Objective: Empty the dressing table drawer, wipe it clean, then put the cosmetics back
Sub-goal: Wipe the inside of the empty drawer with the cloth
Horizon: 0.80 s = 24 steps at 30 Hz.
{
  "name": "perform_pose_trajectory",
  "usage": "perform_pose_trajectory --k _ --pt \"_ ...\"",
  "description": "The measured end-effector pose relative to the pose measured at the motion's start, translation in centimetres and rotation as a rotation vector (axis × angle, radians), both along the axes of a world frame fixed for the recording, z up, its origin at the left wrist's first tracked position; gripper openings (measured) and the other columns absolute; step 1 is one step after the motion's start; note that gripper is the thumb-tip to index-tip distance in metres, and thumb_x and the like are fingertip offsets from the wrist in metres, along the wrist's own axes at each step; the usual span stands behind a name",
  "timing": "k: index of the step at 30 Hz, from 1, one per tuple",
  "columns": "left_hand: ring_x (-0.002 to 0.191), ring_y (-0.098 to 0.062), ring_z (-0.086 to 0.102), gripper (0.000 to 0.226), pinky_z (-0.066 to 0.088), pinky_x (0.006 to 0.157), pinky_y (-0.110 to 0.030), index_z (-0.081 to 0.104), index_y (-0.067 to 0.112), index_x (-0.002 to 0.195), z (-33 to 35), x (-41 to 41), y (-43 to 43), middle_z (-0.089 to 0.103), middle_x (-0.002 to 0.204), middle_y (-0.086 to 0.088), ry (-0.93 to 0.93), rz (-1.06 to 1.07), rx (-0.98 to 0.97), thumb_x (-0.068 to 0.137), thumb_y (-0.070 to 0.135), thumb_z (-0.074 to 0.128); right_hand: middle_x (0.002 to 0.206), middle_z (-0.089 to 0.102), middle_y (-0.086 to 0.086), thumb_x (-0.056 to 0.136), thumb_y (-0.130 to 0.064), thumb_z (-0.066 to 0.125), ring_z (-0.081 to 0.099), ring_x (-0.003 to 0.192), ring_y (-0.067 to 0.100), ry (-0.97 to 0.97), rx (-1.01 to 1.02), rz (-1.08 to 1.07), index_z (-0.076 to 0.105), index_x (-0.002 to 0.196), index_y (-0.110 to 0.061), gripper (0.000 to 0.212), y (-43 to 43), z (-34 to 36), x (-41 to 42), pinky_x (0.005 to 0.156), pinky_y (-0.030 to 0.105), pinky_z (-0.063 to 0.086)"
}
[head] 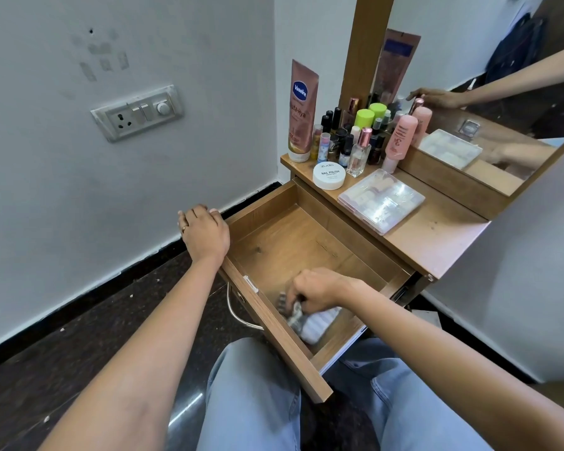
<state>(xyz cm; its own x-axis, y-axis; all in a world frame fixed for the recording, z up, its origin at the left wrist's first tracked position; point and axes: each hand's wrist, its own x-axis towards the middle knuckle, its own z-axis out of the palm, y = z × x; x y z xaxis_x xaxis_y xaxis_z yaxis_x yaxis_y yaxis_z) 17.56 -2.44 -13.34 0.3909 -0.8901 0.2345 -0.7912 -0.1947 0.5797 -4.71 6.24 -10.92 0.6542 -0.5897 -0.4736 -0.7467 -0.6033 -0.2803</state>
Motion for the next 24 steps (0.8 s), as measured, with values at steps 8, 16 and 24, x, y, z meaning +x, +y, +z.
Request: perform_pose_trajectory --k 8,16,24 --pt "0.128 -0.041 0.039 0.038 0.015 0.119 -0.043 0.053 -0.008 0.120 0.7 -0.2 0.5 0.053 0.126 -0.029 -0.011 -0.016 -0.010 0.100 0.019 0.033 0.123 0.064 -0.006 0.083 -0.003 0.053 0.062 0.103 0.020 -0.209 -0.172 -0.330 0.071 0.109 -0.033 0.043 -2.8 -1.3 4.7 0.078 0.033 0.053" --pt "0.130 -0.040 0.037 0.036 0.015 0.118 -0.043 0.052 -0.008 0.120 1.2 -0.3 0.5 0.052 0.127 -0.029 0.049 -0.008 -0.019 0.100 0.016 0.035 0.110 0.068 -0.006 0.084 -0.015 0.066 0.065 0.094 0.017 -0.048 -0.069 -0.234 0.071 0.107 -0.032 0.029 1.2 -0.6 1.4 0.074 0.030 0.055" --pt "0.129 -0.042 0.037 0.036 0.021 0.115 -0.046 0.053 -0.007 0.120 1.1 -0.3 0.7 0.053 0.126 -0.028 0.067 -0.011 -0.006 0.100 0.017 0.034 0.125 0.062 0.000 0.078 0.005 0.066 0.055 0.074 0.001 0.069 0.280 -0.208 0.071 0.112 -0.016 0.041 2.9 2.0 -1.4 0.062 0.009 0.045"
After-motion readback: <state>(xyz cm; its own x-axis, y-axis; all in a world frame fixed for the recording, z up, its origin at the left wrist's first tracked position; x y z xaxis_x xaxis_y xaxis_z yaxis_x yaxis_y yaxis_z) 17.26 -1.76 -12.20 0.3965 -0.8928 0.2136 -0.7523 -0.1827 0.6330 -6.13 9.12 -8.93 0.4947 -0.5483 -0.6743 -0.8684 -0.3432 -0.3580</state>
